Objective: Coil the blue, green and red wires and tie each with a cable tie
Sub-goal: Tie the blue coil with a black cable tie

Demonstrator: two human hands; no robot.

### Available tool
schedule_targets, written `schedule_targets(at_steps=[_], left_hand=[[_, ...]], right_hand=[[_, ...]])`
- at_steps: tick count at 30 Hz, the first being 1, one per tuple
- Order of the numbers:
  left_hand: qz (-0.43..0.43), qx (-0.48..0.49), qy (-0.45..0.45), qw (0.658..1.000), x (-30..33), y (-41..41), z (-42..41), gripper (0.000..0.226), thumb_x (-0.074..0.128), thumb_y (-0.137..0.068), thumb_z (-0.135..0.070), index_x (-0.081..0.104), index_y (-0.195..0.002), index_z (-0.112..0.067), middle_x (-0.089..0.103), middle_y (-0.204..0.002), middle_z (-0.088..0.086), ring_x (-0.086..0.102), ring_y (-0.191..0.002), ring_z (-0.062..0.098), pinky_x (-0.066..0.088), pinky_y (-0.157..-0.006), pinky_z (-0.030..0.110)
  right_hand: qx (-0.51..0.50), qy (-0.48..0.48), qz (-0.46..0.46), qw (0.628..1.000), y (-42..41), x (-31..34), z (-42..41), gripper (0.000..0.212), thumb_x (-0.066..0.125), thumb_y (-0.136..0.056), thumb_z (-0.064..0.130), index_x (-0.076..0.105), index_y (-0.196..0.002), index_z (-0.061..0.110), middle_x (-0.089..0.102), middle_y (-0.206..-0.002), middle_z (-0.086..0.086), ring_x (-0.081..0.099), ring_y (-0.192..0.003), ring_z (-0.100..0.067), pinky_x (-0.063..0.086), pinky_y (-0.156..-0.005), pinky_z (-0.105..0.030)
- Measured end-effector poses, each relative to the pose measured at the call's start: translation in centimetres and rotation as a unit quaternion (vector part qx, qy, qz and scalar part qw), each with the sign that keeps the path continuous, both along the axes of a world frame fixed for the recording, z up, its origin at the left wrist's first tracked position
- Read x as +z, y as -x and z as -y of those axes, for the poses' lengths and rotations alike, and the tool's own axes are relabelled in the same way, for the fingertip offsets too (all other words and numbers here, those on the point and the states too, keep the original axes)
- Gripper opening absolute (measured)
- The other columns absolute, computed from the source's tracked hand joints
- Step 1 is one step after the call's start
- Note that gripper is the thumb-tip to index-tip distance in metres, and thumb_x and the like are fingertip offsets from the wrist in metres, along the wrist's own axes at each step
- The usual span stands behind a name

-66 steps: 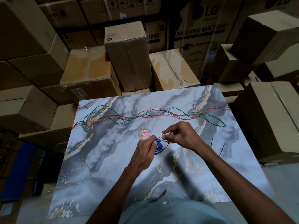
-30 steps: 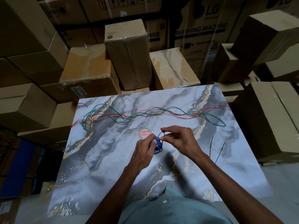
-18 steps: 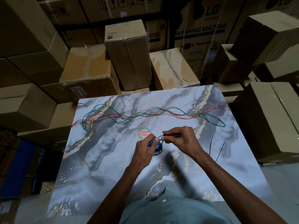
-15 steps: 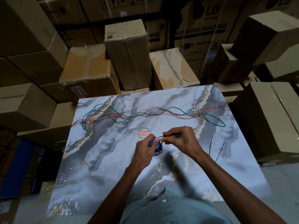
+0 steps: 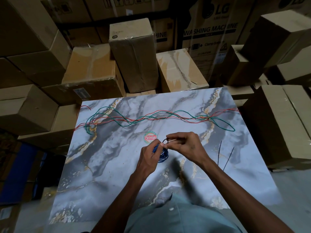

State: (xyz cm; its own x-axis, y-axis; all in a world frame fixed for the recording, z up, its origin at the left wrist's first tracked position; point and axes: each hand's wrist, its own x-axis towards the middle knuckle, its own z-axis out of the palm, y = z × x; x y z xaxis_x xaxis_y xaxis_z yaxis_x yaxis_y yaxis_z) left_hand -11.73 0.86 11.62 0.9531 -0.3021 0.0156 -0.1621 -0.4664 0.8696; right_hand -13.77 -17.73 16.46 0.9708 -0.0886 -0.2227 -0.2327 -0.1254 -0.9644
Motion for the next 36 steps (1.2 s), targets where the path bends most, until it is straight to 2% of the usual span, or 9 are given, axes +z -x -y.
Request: schedule_targets(at_steps=[5,8,11,15,20,24,28,31,36], left_hand=[[-0.002,0.004,-0.005,1.000,0.1,0.0,-0.1,0.027,0.046,-0.100,-0.043,0.059,-0.089,-0.022,0.066,-0.077,-0.002,0.061,-0.069,0.018,0.051,-0.064,0.036],[0.010,-0.011,-0.013,1.000,0.2,0.1,0.1,0.028,0.045,-0.100,-0.044,0.059,-0.089,-0.023,0.066,-0.077,-0.003,0.060,-0.069,0.018,0.050,-0.065,0.035],[0.015,-0.025,-0.014,0.999,0.5,0.2,0.3,0.032,0.043,-0.100,-0.045,0.057,-0.089,-0.019,0.064,-0.077,-0.001,0.058,-0.069,0.020,0.049,-0.065,0.037],[0.009,-0.020,0.000,1.000,0.7,0.4,0.6,0.033,0.043,-0.099,-0.047,0.056,-0.088,-0.020,0.064,-0.078,-0.001,0.058,-0.070,0.020,0.050,-0.065,0.039],[0.002,-0.008,0.006,1.000,0.6,0.4,0.6,0.034,0.043,-0.098,-0.049,0.056,-0.088,-0.020,0.064,-0.076,0.001,0.058,-0.070,0.024,0.050,-0.065,0.041],[-0.009,-0.003,0.001,1.000,0.3,0.2,0.2,0.034,0.044,-0.098,-0.049,0.057,-0.088,-0.020,0.063,-0.077,0.001,0.058,-0.071,0.024,0.050,-0.067,0.041],[-0.024,-0.011,0.007,1.000,0.5,0.1,0.1,0.031,0.046,-0.099,-0.045,0.059,-0.088,-0.019,0.064,-0.077,0.000,0.057,-0.071,0.020,0.047,-0.068,0.038],[-0.037,-0.016,0.023,0.999,0.6,0.2,0.2,0.032,0.046,-0.099,-0.044,0.059,-0.088,-0.017,0.064,-0.077,-0.001,0.058,-0.072,0.019,0.047,-0.068,0.036],[-0.031,-0.026,0.026,0.999,0.8,0.2,0.1,0.030,0.046,-0.100,-0.042,0.059,-0.087,-0.018,0.061,-0.075,-0.002,0.054,-0.068,0.016,0.044,-0.065,0.030]], right_hand=[[-0.017,-0.015,-0.023,0.999,0.0,-0.4,0.2,0.034,0.092,-0.069,0.004,0.081,-0.099,0.017,0.080,-0.089,-0.008,0.078,-0.084,-0.023,0.063,-0.087,-0.038],[-0.044,-0.051,-0.011,0.998,0.1,-0.2,0.0,0.028,0.088,-0.073,-0.002,0.081,-0.098,0.008,0.079,-0.086,-0.013,0.078,-0.081,-0.027,0.064,-0.081,-0.036],[-0.056,-0.028,0.013,0.998,0.3,-0.1,-0.1,0.024,0.087,-0.076,-0.002,0.080,-0.099,-0.001,0.079,-0.081,-0.011,0.078,-0.075,-0.023,0.061,-0.074,-0.027],[-0.067,0.001,0.037,0.997,0.3,-0.2,-0.2,0.013,0.087,-0.077,0.001,0.081,-0.089,-0.001,0.078,-0.072,-0.007,0.076,-0.067,-0.018,0.058,-0.068,-0.021],[-0.041,0.050,0.018,0.998,0.1,-0.4,-0.2,0.010,0.088,-0.077,0.004,0.078,-0.078,0.005,0.076,-0.067,-0.007,0.077,-0.066,-0.018,0.064,-0.072,-0.032],[-0.022,-0.064,-0.001,0.998,0.0,-0.1,0.4,0.012,0.085,-0.080,0.003,0.075,-0.086,0.001,0.076,-0.077,-0.017,0.076,-0.072,-0.030,0.064,-0.074,-0.041],[-0.008,-0.166,-0.083,0.983,-0.6,0.4,1.0,0.022,0.072,-0.094,0.013,0.072,-0.113,0.001,0.077,-0.094,-0.019,0.073,-0.079,-0.027,0.061,-0.074,-0.033],[0.015,-0.190,-0.136,0.972,-1.1,0.3,1.1,0.023,0.068,-0.097,0.019,0.075,-0.109,0.000,0.076,-0.095,-0.015,0.070,-0.076,-0.018,0.056,-0.070,-0.024],[0.026,-0.226,-0.152,0.962,-1.5,0.0,1.3,0.014,0.067,-0.095,0.006,0.075,-0.102,-0.003,0.072,-0.084,-0.012,0.067,-0.068,-0.013,0.056,-0.067,-0.020]])
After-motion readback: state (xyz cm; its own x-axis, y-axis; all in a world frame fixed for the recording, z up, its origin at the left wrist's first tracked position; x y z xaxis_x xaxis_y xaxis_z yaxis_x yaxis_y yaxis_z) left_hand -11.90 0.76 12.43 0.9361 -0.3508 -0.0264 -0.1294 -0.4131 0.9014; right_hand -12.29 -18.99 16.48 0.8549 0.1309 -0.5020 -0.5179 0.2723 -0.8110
